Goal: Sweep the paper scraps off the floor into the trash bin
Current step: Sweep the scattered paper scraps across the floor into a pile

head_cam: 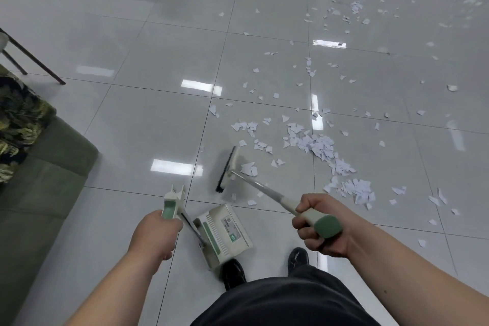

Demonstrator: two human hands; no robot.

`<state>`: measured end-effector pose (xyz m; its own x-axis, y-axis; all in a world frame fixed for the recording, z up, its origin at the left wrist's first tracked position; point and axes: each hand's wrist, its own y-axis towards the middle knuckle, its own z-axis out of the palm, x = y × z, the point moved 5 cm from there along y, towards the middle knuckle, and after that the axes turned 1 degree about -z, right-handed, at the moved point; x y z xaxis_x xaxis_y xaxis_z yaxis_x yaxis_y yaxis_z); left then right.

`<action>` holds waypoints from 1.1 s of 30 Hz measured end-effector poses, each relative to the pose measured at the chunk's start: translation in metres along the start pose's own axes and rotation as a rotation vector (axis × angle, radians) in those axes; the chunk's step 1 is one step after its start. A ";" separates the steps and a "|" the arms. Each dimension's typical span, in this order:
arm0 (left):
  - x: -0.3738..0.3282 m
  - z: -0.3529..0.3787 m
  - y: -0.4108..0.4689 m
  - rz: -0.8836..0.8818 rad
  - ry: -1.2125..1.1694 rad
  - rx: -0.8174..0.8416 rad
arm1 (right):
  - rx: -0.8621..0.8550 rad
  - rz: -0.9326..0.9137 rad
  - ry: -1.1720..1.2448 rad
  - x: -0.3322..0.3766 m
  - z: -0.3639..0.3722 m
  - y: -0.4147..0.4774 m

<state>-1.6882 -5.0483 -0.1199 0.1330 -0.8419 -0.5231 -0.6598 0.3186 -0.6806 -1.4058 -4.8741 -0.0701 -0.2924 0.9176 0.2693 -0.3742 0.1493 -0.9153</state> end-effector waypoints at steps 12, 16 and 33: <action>0.001 0.029 -0.019 -0.081 -0.015 -0.090 | 0.067 0.163 -0.424 0.040 -0.042 0.065; -0.011 0.055 -0.028 -0.133 0.009 -0.128 | 0.007 0.178 -0.427 0.072 -0.103 0.060; -0.137 0.189 -0.045 -0.114 0.135 -0.284 | -0.245 0.040 -0.473 0.219 -0.295 -0.023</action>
<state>-1.5369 -4.8648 -0.1151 0.1309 -0.9214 -0.3660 -0.8284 0.1012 -0.5509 -1.2013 -4.5678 -0.0790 -0.6882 0.6666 0.2865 -0.1544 0.2513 -0.9555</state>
